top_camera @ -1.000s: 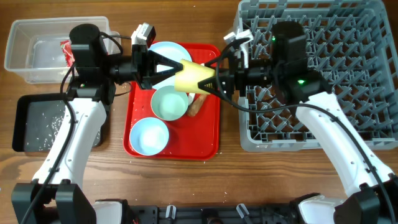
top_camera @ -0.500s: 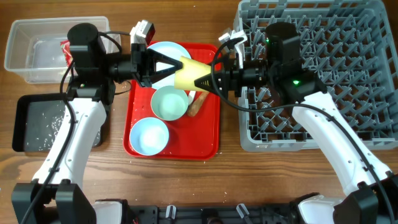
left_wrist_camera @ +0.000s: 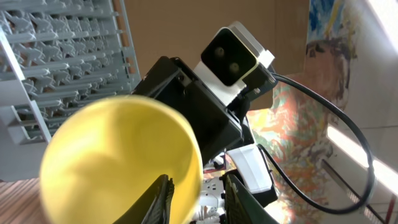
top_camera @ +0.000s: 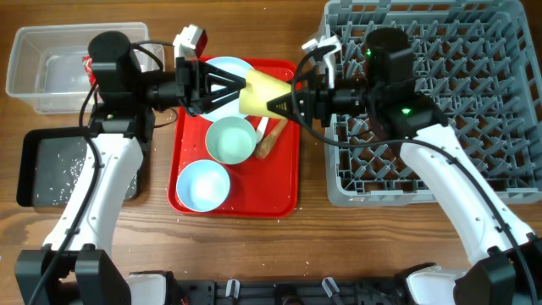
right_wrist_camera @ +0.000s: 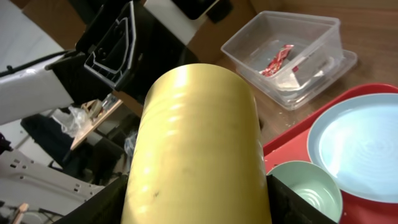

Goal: Sort waste into correct bins and load items into the dishwasher rack
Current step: 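Grasp yellow cup with right gripper and release it from left gripper, then carry yellow cup into dish rack and release with right gripper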

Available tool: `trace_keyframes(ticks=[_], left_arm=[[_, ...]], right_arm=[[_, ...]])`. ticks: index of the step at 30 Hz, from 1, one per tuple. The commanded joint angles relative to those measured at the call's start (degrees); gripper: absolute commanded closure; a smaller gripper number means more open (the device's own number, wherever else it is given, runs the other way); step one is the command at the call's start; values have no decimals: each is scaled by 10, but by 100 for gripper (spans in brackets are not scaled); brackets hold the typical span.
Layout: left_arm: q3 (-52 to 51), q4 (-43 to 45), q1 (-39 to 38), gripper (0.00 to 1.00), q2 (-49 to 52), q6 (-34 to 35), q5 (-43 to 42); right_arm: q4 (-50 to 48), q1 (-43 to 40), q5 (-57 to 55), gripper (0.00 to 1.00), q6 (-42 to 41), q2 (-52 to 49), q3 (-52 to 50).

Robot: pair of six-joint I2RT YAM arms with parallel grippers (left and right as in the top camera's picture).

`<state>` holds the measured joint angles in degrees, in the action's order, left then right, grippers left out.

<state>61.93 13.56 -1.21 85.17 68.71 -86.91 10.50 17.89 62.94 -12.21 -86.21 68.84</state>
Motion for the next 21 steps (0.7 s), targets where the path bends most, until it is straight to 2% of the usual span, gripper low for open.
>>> trace_keyframes(ticks=[1,4,6,9,12,13,16,19,21], left_arm=[[7,2,25,70,-12,-5,-7],[7,2,43,58,-12,-32,-7],[7,2,49,56,-12,-69,-7],[7,1,51,53,-12,-183,-2],[7,-28,51,38,-11,-240,54],[7,-64,51,34,-10,-263,108],[7,-166,51,28,-10,-307,244],[7,-292,50,28,-10,-311,454],[7,-339,41,28,-10,-309,564]], right_arm=[[17,-43,-2,48,-15,5,8],[76,-79,-38,49,-15,17,8],[116,-97,-63,50,-22,31,10],[250,-123,-176,50,-16,71,49],[424,-124,-349,46,9,86,129],[498,-124,-424,43,17,85,165],[582,-124,-530,43,15,85,189],[631,-124,-560,39,17,71,189],[653,-124,-587,37,15,49,189]])
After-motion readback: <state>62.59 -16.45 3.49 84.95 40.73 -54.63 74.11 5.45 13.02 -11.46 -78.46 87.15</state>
